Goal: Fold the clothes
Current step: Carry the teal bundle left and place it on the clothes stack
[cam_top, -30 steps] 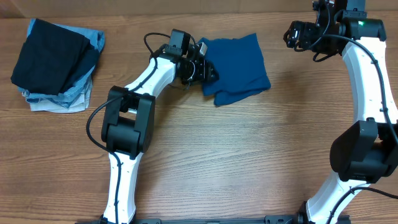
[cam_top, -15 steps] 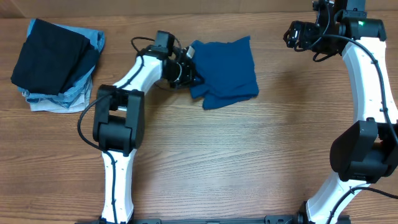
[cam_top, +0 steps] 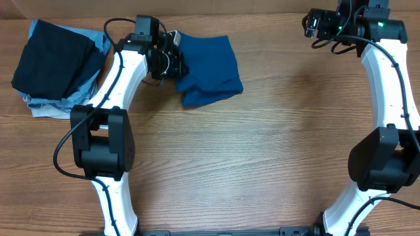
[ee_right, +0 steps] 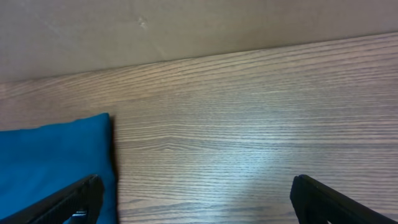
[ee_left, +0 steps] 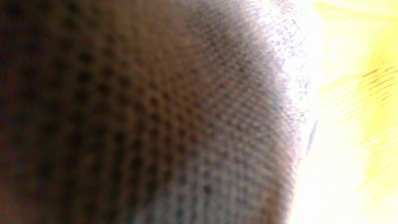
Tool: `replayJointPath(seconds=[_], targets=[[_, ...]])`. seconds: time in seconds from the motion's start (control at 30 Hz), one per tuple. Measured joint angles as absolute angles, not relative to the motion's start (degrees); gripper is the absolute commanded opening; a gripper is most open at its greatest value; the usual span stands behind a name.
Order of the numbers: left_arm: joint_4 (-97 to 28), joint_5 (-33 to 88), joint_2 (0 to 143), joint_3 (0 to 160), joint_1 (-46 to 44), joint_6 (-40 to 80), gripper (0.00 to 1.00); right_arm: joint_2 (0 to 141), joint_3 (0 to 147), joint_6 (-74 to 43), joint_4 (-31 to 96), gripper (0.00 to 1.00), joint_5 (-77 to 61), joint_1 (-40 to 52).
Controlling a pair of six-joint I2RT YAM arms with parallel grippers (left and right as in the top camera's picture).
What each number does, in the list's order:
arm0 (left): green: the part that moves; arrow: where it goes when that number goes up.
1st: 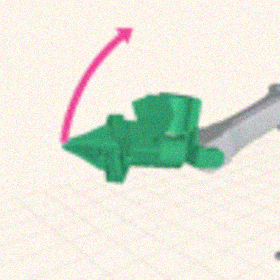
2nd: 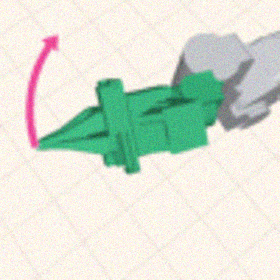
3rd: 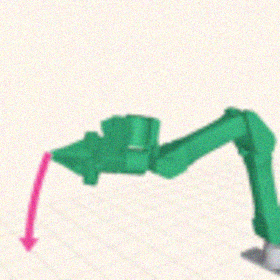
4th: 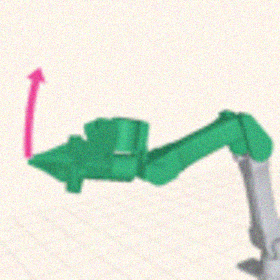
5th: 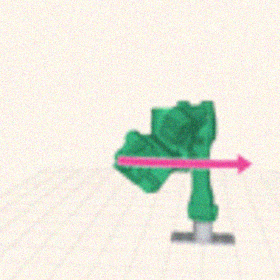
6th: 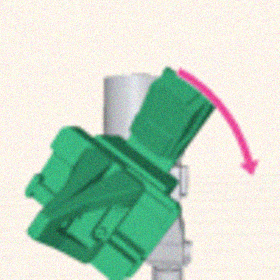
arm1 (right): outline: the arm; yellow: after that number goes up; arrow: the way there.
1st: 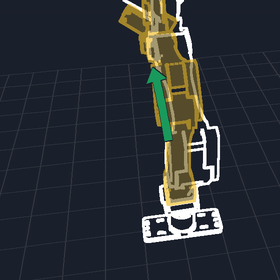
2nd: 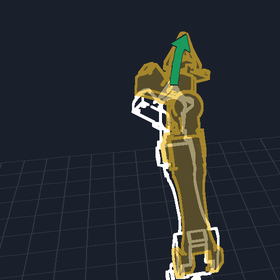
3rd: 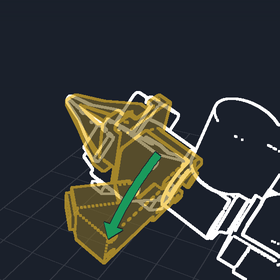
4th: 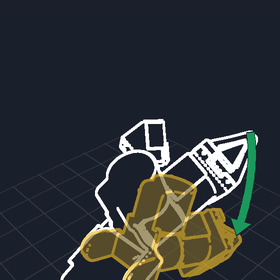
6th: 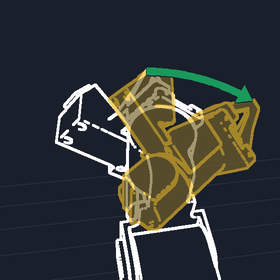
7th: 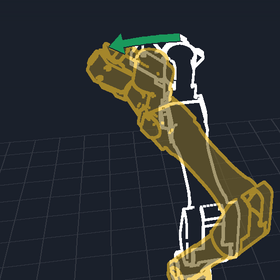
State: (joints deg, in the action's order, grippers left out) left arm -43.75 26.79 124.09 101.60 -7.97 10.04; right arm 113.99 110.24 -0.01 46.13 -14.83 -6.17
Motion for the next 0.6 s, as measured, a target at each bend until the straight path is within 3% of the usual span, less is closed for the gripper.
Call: replayJointPath(seconds=[0.23, 0.6], targets=[[-45.2, 24.8, 124.2, 102.3, -10.5, 9.8, 0.04, 114.0, 110.2, 0.0, 48.6, 1.00, -15.7, -6.2], [-60.3, 11.8, 124.9, 123.1, -10.5, -3.4, 0.04, 114.0, 110.2, 0.0, 48.6, 1.00, -16.1, -6.2]])
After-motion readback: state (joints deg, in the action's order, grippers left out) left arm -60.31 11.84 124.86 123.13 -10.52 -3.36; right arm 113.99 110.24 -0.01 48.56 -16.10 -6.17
